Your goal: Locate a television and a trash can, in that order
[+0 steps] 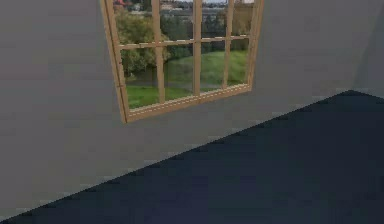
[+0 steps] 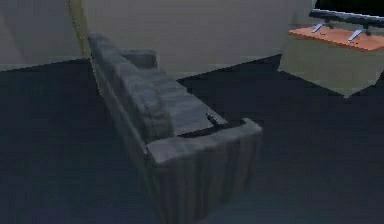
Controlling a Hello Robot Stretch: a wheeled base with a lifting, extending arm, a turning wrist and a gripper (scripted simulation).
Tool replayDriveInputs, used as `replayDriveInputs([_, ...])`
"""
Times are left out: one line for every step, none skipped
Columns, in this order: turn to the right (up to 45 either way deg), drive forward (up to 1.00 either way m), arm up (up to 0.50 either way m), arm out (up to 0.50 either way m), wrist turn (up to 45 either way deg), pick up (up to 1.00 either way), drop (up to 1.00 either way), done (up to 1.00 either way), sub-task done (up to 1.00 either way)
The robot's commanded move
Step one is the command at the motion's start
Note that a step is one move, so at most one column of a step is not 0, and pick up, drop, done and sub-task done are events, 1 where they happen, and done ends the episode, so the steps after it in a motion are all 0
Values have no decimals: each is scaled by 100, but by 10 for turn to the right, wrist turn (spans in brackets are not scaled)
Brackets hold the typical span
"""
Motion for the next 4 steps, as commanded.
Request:
replayDriveInputs([0, 50, 0, 0, 0, 0, 0, 0, 0])
replayDriveInputs([450, 0, 0, 0, 0, 0, 0, 0, 0])
replayDriveInputs([120, 0, 0, 0, 0, 0, 0, 0, 0])
replayDriveInputs([0, 100, 0, 0, 0, 0, 0, 0, 0])
